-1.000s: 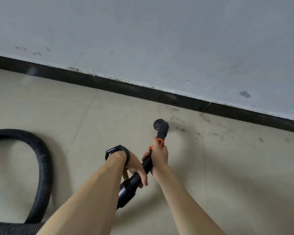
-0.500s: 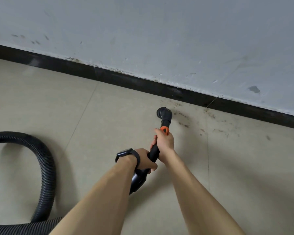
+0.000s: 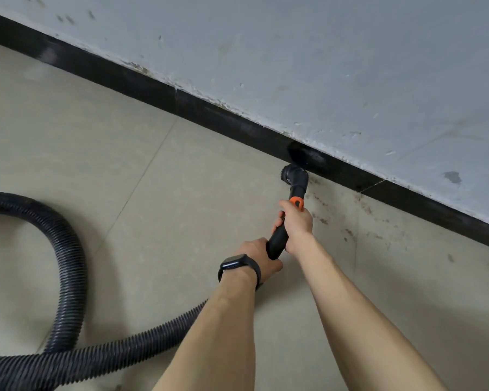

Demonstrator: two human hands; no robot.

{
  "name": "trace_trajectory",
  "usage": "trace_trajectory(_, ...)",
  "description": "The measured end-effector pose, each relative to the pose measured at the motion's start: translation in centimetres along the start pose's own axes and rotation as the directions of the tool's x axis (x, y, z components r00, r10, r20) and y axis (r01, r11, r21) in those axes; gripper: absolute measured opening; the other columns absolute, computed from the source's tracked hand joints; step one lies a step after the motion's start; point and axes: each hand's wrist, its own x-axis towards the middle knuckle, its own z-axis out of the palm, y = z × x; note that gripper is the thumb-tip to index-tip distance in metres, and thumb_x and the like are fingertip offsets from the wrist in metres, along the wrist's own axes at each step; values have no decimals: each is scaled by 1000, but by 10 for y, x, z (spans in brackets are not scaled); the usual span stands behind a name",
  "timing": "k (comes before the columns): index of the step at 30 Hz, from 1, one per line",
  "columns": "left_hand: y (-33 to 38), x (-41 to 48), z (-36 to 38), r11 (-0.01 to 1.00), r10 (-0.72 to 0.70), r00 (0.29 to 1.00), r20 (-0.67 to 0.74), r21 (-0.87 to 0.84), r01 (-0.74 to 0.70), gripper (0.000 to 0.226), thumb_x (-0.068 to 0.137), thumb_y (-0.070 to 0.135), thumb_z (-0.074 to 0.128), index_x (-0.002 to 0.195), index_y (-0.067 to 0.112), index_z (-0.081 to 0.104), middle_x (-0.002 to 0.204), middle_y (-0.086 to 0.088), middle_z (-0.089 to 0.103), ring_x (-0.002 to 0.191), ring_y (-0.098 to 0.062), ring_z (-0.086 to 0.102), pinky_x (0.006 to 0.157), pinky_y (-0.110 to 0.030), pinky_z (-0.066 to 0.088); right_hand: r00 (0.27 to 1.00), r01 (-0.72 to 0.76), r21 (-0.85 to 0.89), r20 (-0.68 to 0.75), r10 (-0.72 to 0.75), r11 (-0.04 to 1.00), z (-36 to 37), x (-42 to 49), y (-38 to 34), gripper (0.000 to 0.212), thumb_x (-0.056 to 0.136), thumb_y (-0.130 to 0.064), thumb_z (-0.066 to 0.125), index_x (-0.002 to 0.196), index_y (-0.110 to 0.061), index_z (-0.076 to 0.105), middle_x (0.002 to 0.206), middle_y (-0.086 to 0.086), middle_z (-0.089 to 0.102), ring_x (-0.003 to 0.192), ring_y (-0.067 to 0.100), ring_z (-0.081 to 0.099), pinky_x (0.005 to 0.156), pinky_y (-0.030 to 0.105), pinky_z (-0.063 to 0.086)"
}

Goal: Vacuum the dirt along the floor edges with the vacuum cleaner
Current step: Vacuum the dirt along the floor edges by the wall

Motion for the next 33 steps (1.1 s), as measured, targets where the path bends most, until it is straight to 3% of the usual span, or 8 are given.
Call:
trace_trajectory(8, -8, 12, -4, 996, -17, 998, -67, -91, 10, 19, 84, 33, 61, 96, 24, 50, 79, 1, 57, 68, -20, 58, 59, -28, 46, 1000, -16, 30, -13, 16, 999, 18, 10, -6, 15, 92, -16, 69, 95, -14, 55, 52, -3, 54, 40, 14, 45, 46, 25, 47)
trace_trajectory(14, -25, 11, -24, 998, -8, 988, -153, -56, 0, 19, 83, 32, 60, 96, 23, 48, 74, 3, 54, 70, -24, 58, 59, -29, 42, 998, 16, 44, -66, -13, 999, 46, 7, -2, 13, 91, -14, 65, 87, -12, 53, 51, -4, 52, 40, 14, 45, 44, 25, 45)
trace_trajectory(19, -41, 8, -42, 997, -20, 972, -233, -74, 3, 18, 82, 33, 59, 92, 25, 45, 78, 3, 55, 77, -27, 61, 68, -34, 50, 997, 31, 22, -76, -29, 999, 77, -1, -2, 13, 91, -11, 64, 87, -12, 52, 51, -2, 49, 39, 15, 43, 44, 27, 45)
trace_trajectory(22, -55, 7, -54, 996, -38, 961, -273, -86, 15, 17, 81, 34, 57, 89, 27, 45, 72, 7, 52, 72, -25, 58, 63, -33, 45, 996, 44, -10, -72, -45, 999, 98, -9, -2, 14, 92, -10, 63, 84, -11, 51, 49, -1, 48, 38, 15, 43, 43, 27, 46)
trace_trajectory(25, -69, 5, -68, 992, -65, 955, -290, -120, 31, 16, 80, 35, 58, 88, 27, 46, 71, 7, 53, 73, -25, 61, 63, -33, 48, 998, 44, -23, -36, -45, 999, 120, -17, -1, 14, 92, -10, 63, 85, -11, 52, 51, 0, 48, 40, 16, 44, 44, 27, 46)
trace_trajectory(29, -86, 0, -93, 994, -58, 952, -301, -104, 28, 17, 81, 35, 57, 91, 26, 47, 76, 1, 57, 78, -30, 63, 74, -38, 54, 997, 13, -25, 74, -11, 1000, 146, -32, -3, 14, 93, -8, 65, 90, -9, 52, 61, 5, 49, 47, 20, 47, 46, 26, 49)
trace_trajectory(33, -100, -5, -106, 1000, 2, 941, -339, -1, -2, 21, 82, 37, 56, 96, 23, 49, 79, -4, 61, 74, -31, 62, 68, -37, 55, 990, -50, 76, 137, 39, 996, 153, -38, -9, 14, 84, 3, 67, 80, -4, 55, 61, 8, 56, 48, 22, 57, 50, 28, 54)
